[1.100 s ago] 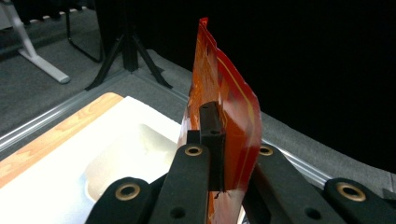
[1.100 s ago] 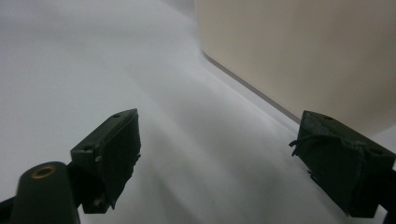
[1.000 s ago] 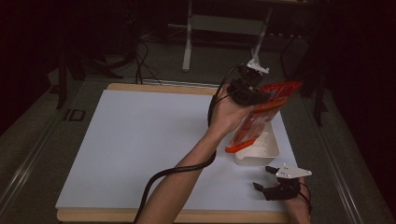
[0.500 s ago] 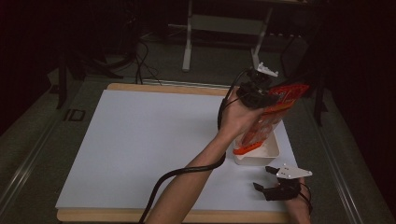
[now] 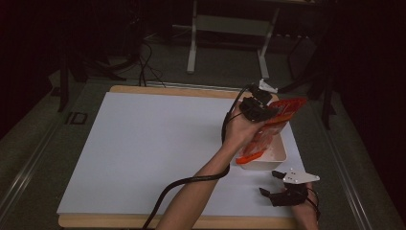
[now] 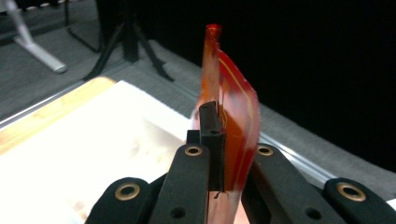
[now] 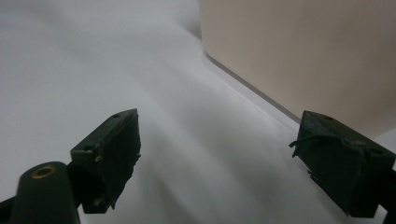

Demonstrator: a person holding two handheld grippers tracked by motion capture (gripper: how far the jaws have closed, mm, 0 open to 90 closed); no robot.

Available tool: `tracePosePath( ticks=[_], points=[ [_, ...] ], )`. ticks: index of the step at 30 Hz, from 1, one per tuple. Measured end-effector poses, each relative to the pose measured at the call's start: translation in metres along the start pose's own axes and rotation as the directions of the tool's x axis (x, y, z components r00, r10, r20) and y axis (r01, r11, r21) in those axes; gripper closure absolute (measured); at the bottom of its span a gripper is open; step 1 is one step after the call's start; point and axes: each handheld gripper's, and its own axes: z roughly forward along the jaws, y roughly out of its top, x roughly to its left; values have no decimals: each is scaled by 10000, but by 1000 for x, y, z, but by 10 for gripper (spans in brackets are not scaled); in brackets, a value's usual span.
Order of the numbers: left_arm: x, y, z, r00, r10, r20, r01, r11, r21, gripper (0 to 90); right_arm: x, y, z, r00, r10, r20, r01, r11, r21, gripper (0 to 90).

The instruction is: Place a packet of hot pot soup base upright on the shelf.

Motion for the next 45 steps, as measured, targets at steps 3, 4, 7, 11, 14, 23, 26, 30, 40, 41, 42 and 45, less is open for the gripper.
tracePosePath(
  ticks=[3, 4, 7, 11, 14, 23, 26, 30, 40, 41, 42, 45],
  points=[
    [4, -4, -1, 9997, -224, 101, 226, 9996, -153, 900, 0, 0, 0, 10000, 2, 15, -2, 10000, -1, 138],
    [5, -4, -1, 9998, -171, 115, 172, 9998, -102, 900, 0, 0, 0, 10000, -9, 26, 9, 10000, 12, 137],
    [4, -7, -2, 9989, -70, 463, 60, 9997, 216, 809, 1, 0, 0, 10000, -16, 25, 16, 10000, 31, 138],
    [4, -20, 1, 9984, 246, 505, -289, 9958, 865, 706, 1, 0, 0, 10000, -32, 28, 31, 10000, 43, 138],
    [7, -29, 2, 9974, 66, 717, -158, 9916, 1284, 699, 1, 0, 0, 10000, -39, 19, 39, 10000, 63, 137],
    [17, -74, 8, 9987, 249, 440, -353, 9665, 2543, 714, 1, -1, 0, 9999, 88, 86, -89, 9999, 68, 137],
    [20, -89, 11, 9988, 358, 343, -446, 9509, 3063, 770, 0, -1, 0, 9999, 125, 98, -125, 9999, 63, 137],
    [24, -99, 13, 9992, 202, 345, -299, 9505, 3093, 840, 0, -1, 0, 9998, 146, 145, -147, 9999, 71, 137],
    [20, -109, 21, 9992, -57, 395, -72, 9473, 3202, 889, -3, -1, 0, 9972, 565, 490, -570, 9983, 90, 131],
    [19, -112, 23, 9994, -87, 350, -30, 9475, 3198, 891, -3, -1, 0, 9965, 625, 547, -631, 9980, 99, 131],
    [19, -112, 23, 9994, -87, 350, -30, 9475, 3198, 893, -3, -1, 0, 9965, 625, 547, -631, 9980, 99, 131],
    [15, -115, 27, 9995, 274, 178, -318, 9431, 3311, 897, -4, -1, 1, 9952, 739, 636, -752, 9970, 191, 132]
  ],
)
